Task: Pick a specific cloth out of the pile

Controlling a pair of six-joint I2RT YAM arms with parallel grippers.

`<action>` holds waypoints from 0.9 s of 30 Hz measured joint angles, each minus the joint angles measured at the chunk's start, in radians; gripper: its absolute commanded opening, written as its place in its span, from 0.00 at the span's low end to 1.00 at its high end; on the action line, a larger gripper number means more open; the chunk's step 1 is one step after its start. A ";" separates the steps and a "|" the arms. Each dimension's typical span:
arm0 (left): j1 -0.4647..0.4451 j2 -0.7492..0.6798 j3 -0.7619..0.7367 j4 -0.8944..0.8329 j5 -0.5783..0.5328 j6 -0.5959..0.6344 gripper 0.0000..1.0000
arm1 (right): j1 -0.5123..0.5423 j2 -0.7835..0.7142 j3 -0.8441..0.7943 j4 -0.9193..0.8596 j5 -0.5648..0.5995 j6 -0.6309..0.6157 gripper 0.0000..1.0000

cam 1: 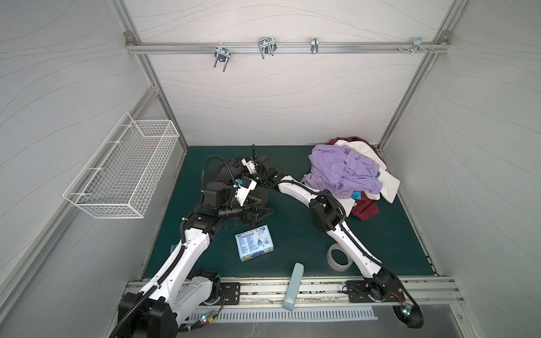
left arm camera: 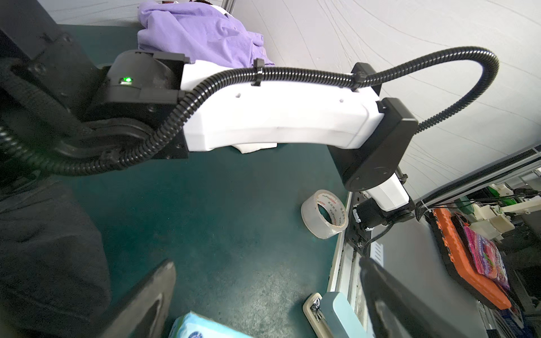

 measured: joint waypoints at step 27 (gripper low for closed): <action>0.000 -0.042 0.000 -0.015 -0.003 0.005 0.99 | 0.026 -0.209 -0.318 0.120 -0.060 -0.112 0.99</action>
